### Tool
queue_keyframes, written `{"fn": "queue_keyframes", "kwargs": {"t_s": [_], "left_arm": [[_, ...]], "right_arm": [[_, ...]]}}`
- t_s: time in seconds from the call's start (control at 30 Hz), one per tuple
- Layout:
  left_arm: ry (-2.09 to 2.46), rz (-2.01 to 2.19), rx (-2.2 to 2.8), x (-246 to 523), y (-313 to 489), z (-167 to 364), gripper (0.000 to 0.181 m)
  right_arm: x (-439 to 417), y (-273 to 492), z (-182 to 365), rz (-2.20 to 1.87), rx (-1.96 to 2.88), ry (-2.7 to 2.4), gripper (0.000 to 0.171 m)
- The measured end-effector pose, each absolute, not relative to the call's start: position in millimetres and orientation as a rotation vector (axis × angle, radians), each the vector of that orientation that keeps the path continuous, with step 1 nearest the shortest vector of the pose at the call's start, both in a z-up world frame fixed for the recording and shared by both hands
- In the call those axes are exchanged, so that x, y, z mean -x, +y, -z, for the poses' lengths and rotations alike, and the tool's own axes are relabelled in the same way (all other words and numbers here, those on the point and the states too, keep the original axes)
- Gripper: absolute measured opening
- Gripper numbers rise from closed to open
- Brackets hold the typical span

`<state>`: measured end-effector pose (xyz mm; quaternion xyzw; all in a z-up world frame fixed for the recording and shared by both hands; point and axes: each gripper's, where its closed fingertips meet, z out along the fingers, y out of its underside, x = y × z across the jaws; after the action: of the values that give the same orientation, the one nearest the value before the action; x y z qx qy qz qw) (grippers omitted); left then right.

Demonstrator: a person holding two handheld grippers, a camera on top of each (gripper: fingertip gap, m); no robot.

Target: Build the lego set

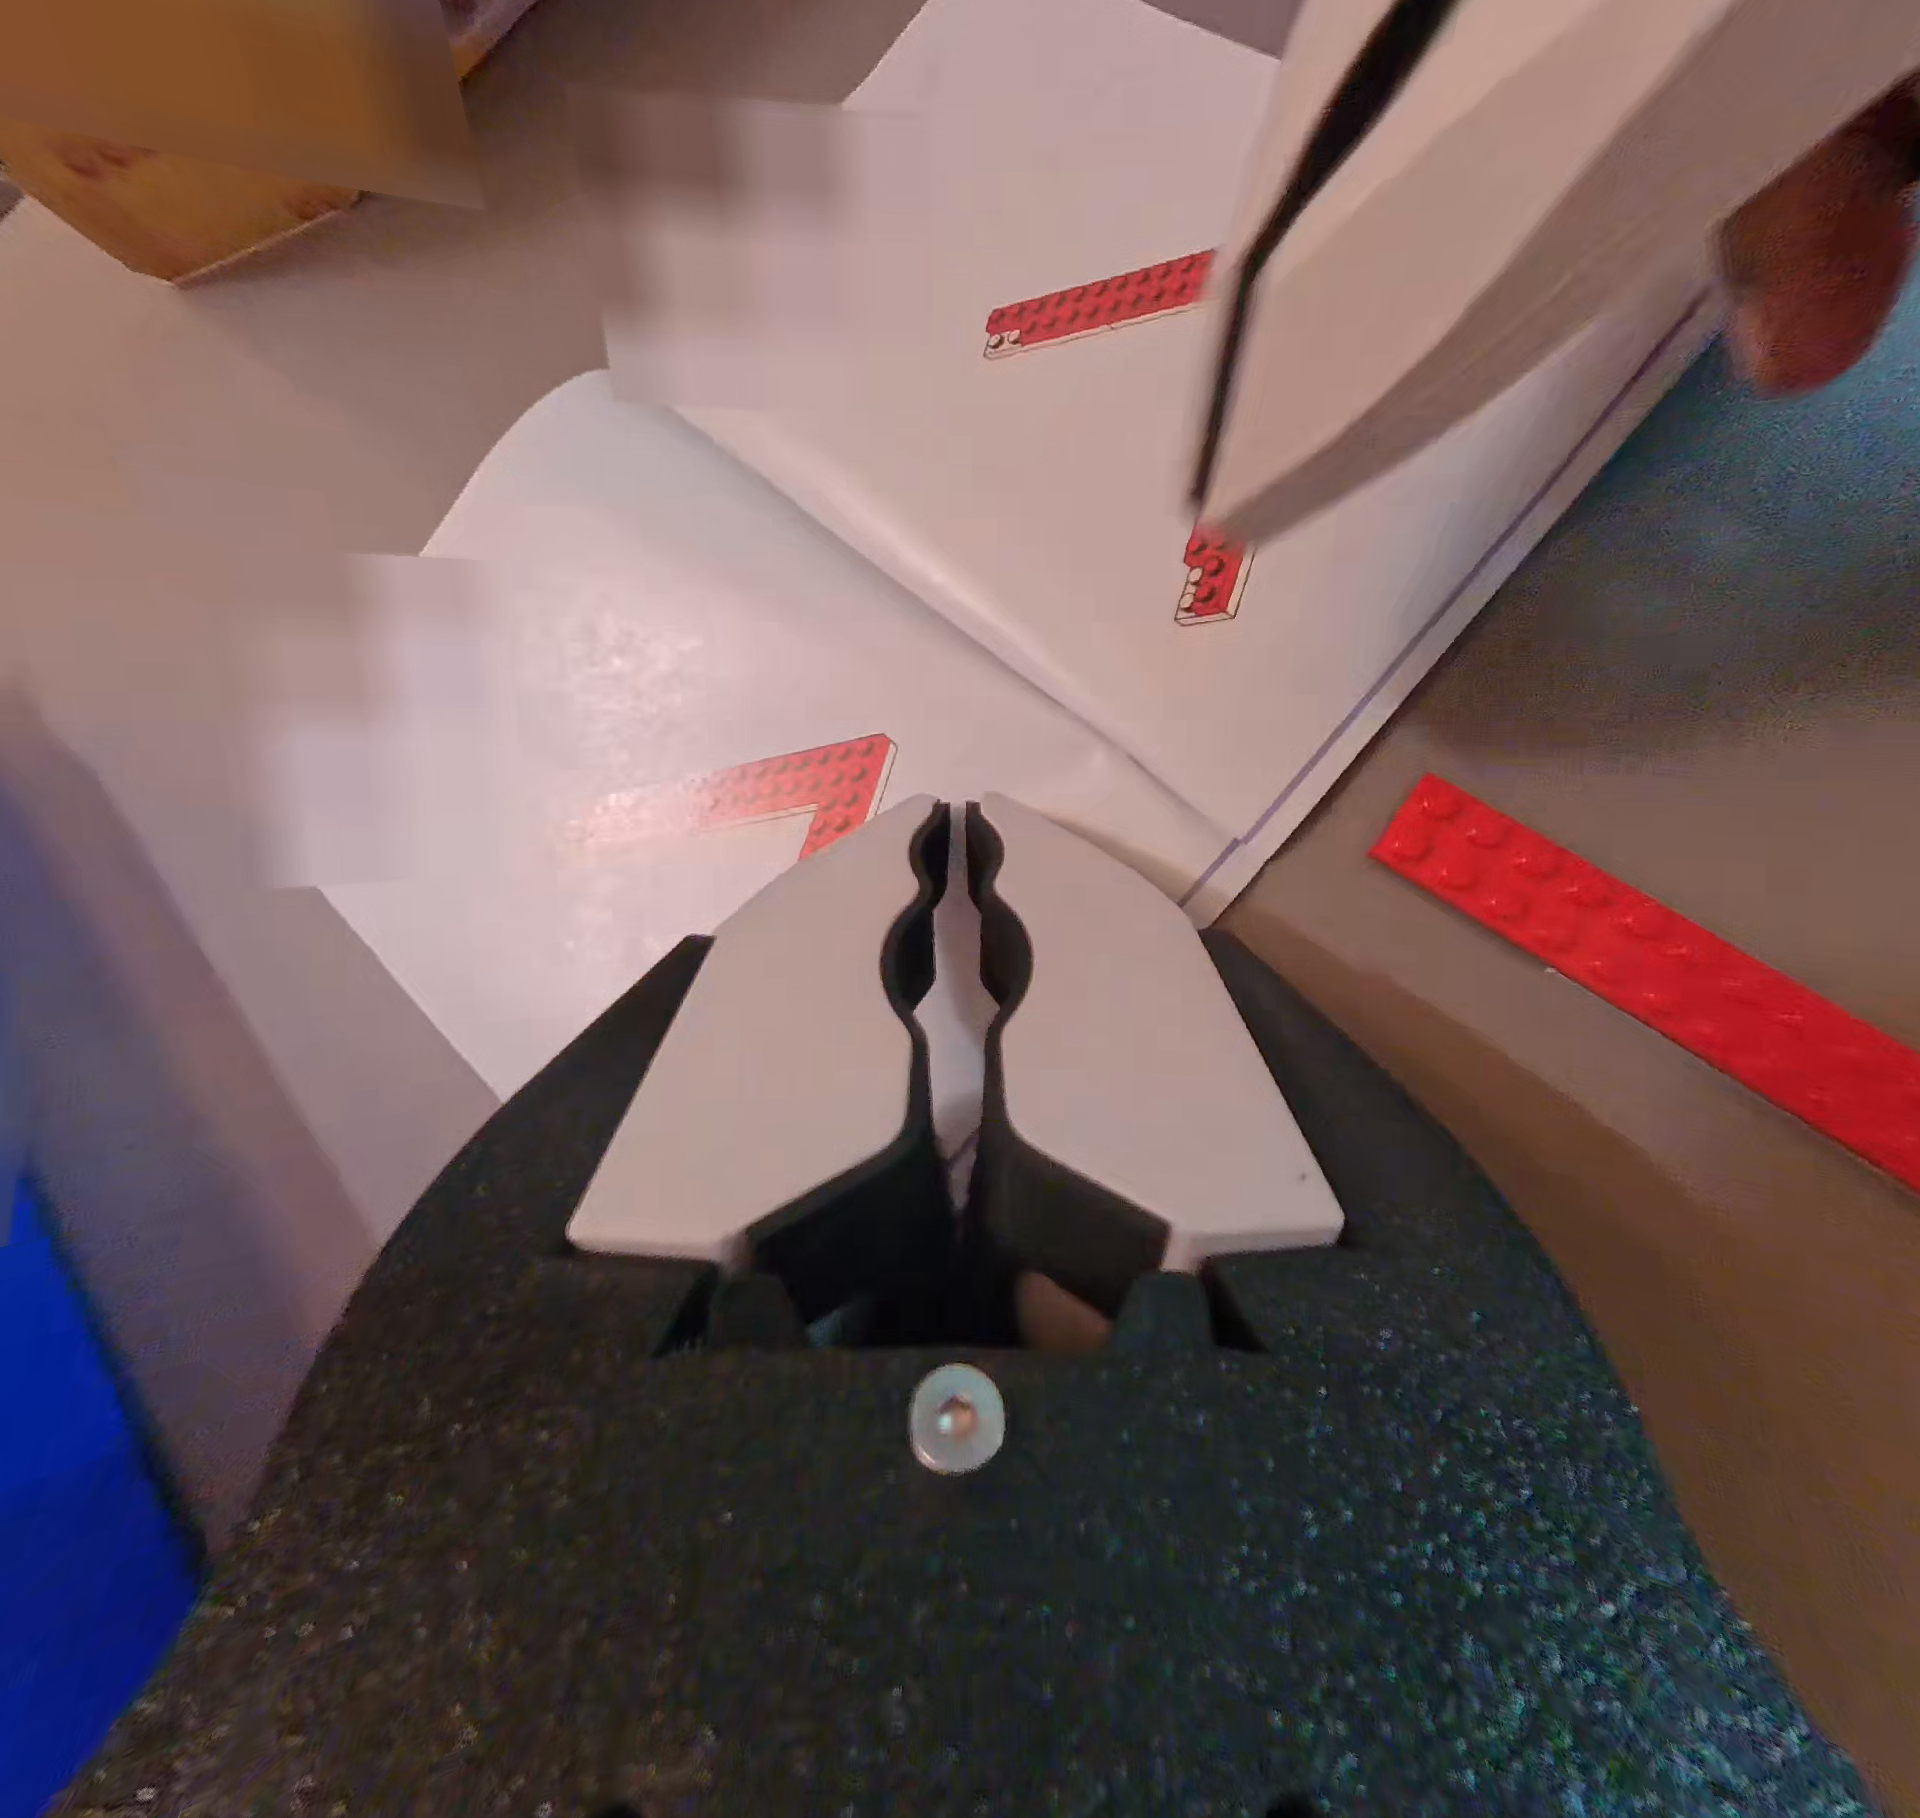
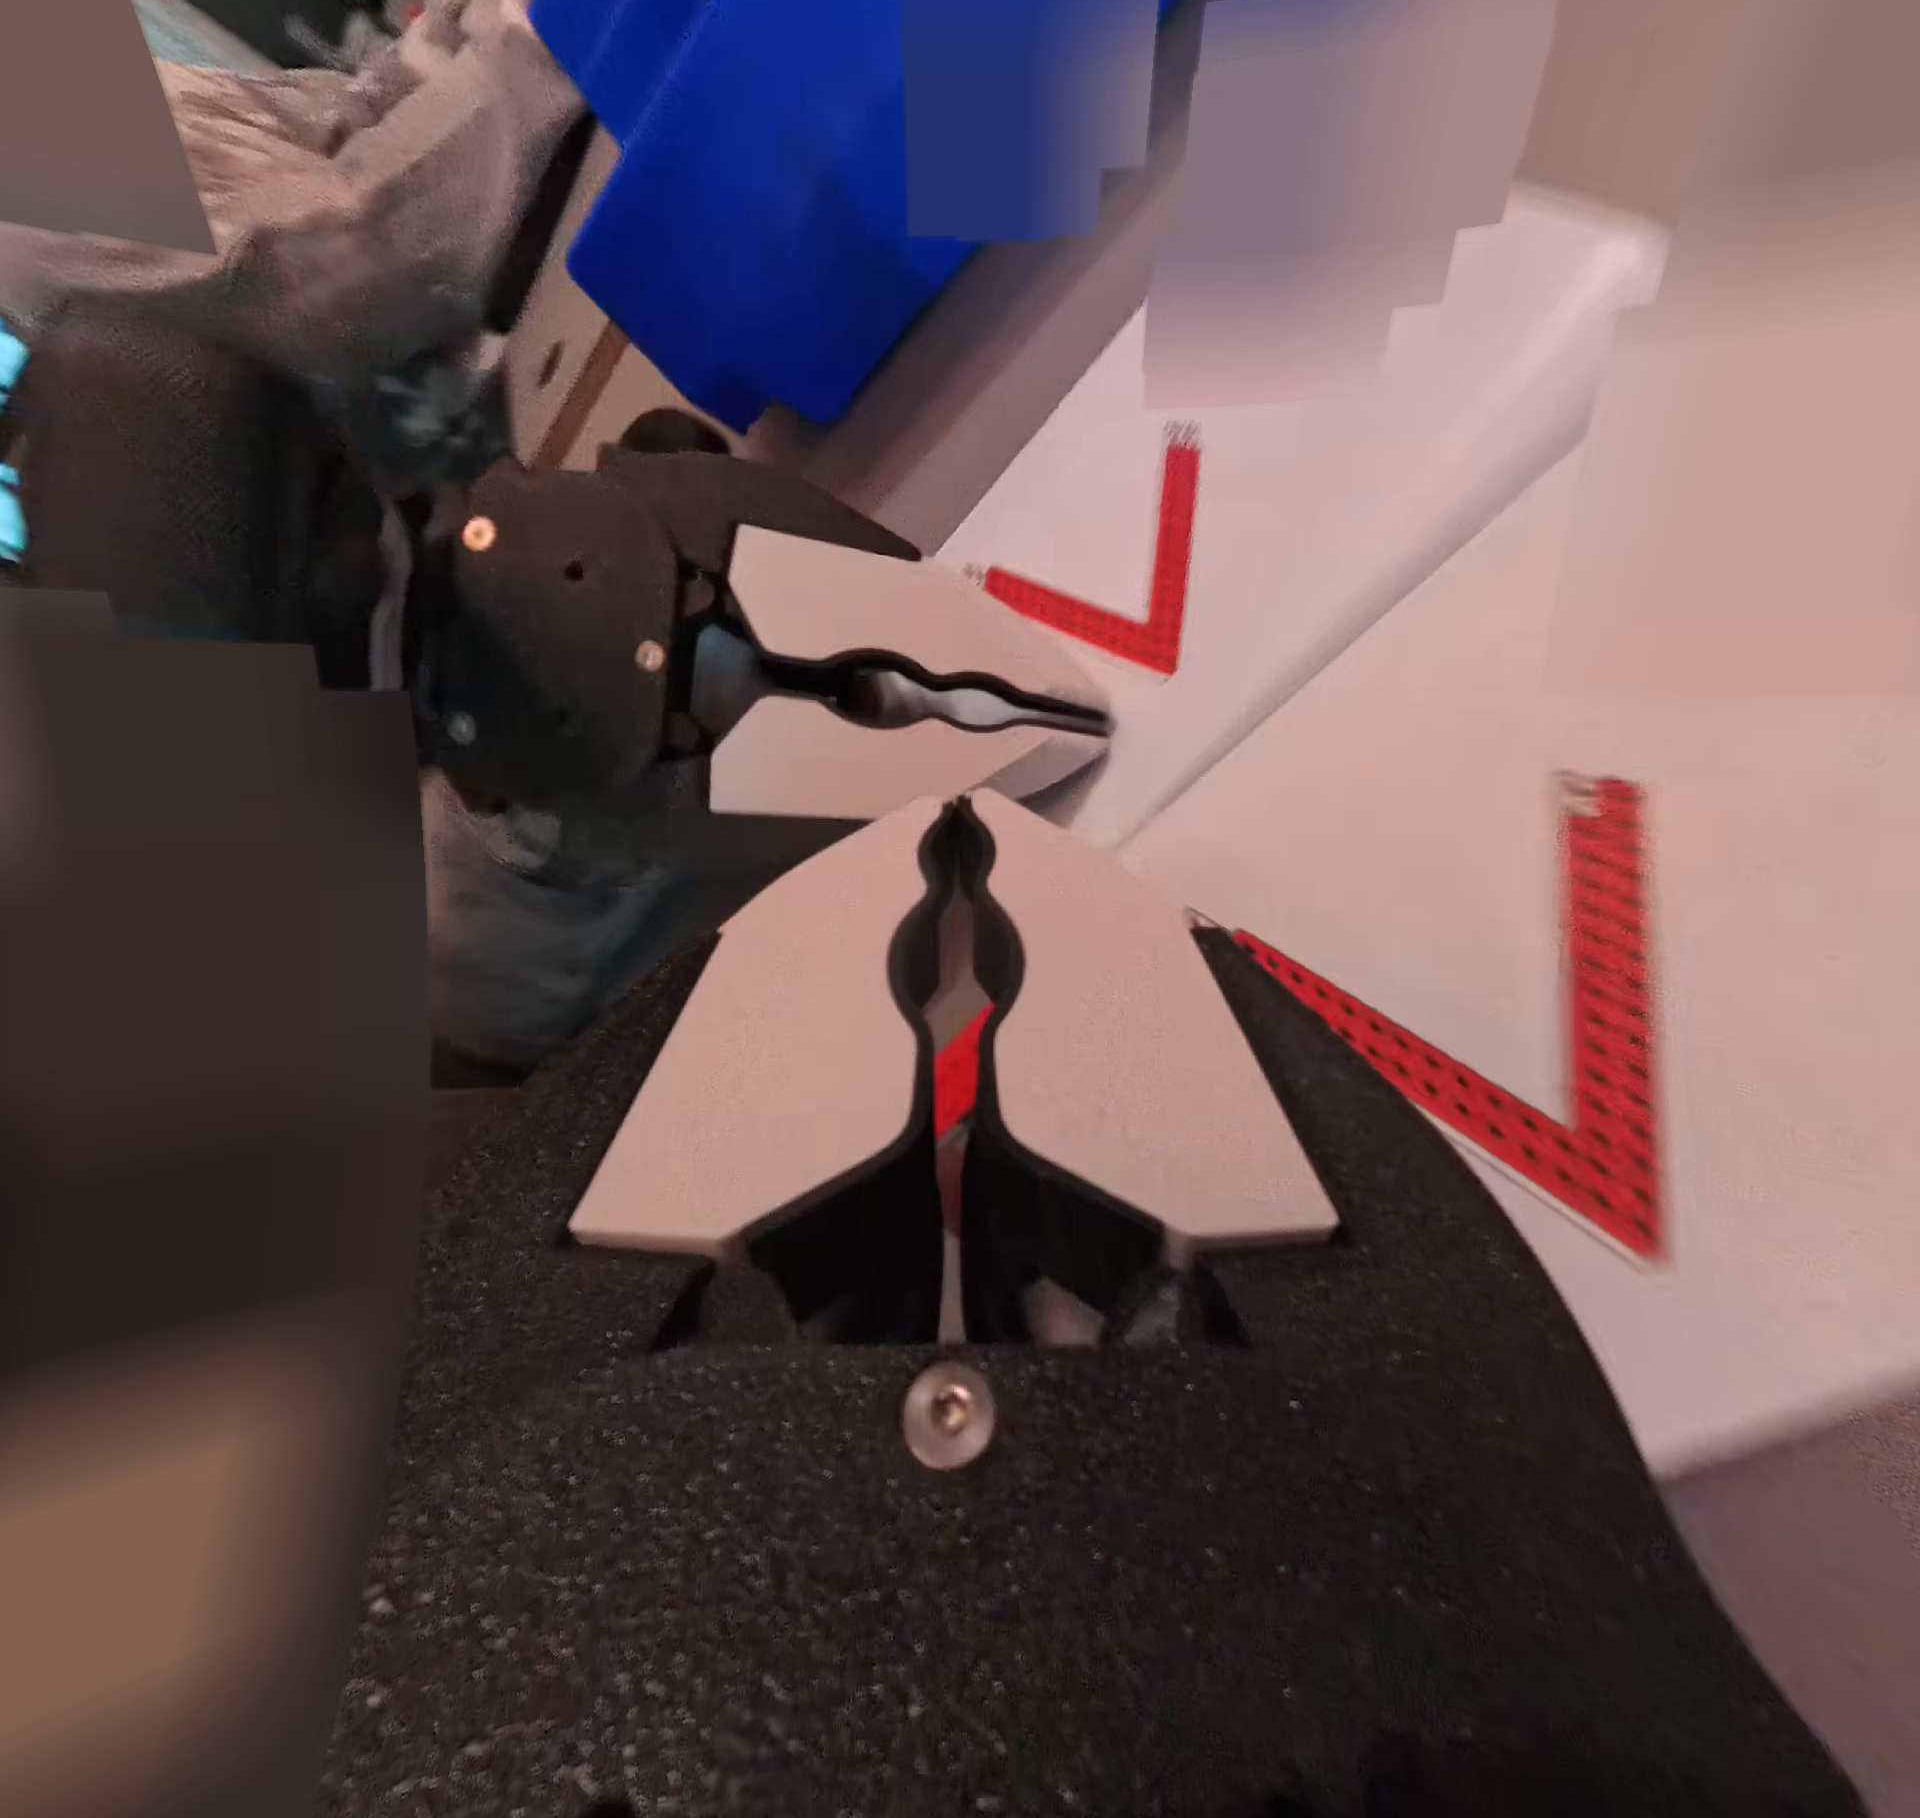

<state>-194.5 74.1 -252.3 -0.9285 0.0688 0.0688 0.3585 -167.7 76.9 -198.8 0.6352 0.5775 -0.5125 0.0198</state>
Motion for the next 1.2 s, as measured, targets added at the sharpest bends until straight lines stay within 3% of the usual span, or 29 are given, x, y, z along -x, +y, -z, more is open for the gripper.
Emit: {"fn": "queue_keyframes", "kwargs": {"t_s": [0.2, 0.4, 0.47, 0.73, 0.9, 1.0, 1.2], "left_arm": [[0.205, -0.206, 2.344, 195, 72, 247, 0.004], [0.271, 0.296, 2.214, 144, 74, 230, 0.000], [0.252, 0.298, 2.346, 149, 67, 252, 0.000], [0.161, 0.366, 2.342, 152, 69, 252, 0.000], [0.214, 0.242, 2.178, 156, 83, 222, 0.000], [0.229, 0.252, 2.335, 156, 76, 253, 0.000], [0.165, 0.321, 2.326, 157, 76, 252, 0.000]], "right_arm": [[186, 74, 248, 1.348, -1.982, 1.490, 0.000], [186, 75, 246, 1.402, -1.961, 1.344, 0.000], [187, 67, 233, 1.454, -1.908, 1.294, 0.000], [185, 64, 245, 1.398, -1.894, 1.280, 0.000], [185, 65, 245, 1.418, -1.891, 1.278, 0.000], [186, 66, 245, 1.419, -1.903, 1.291, 0.000], [186, 66, 245, 1.413, -1.901, 1.298, 0.000]]}}
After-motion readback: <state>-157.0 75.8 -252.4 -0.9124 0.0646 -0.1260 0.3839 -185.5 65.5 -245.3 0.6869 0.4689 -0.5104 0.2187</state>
